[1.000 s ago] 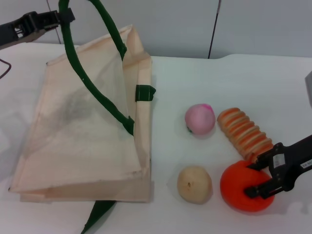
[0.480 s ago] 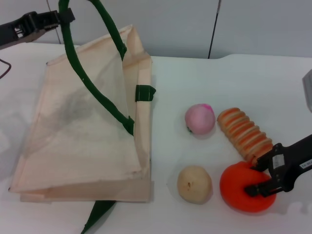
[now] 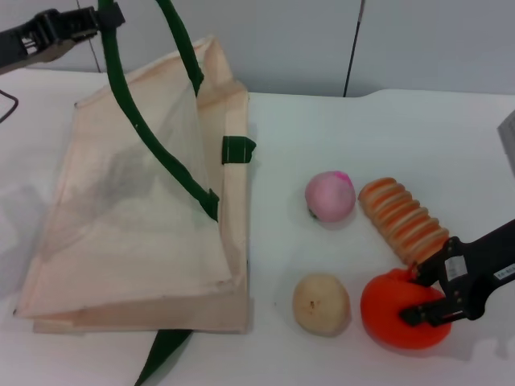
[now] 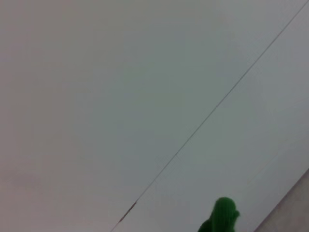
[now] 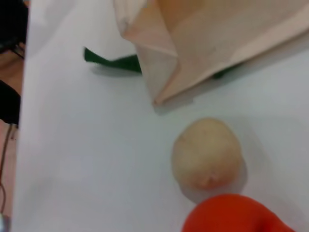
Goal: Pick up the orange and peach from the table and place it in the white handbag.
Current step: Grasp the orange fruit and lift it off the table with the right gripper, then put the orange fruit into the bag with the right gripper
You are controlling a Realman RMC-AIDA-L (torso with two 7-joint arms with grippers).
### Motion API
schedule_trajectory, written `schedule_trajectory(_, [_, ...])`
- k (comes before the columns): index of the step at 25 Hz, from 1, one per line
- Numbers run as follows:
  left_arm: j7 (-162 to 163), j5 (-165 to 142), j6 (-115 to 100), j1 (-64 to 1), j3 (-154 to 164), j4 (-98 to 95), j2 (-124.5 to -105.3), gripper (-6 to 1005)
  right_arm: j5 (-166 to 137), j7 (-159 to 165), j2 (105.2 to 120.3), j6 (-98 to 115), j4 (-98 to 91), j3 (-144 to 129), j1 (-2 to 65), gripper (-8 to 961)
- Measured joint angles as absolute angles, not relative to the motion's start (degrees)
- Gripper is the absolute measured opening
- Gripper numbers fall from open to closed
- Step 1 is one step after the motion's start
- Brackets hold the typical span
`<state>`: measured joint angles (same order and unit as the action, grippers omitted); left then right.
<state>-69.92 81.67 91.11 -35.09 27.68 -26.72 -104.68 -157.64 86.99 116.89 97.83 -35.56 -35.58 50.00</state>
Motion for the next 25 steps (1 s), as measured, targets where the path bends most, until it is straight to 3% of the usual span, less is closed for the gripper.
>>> schedule_trajectory(17, [-69.69,85.39,96.84,-35.3,27.68,-26.72,-104.14,130,-144.22,86.16,116.8,105.82,-51.0,-34.82,45.79,302])
schedule_trajectory(25, [-69.61,88.17,99.19,-36.15,27.69,-26.6,-104.4,130,-132.08,85.55,116.73,101.77,-48.06,-36.0,50.05,266])
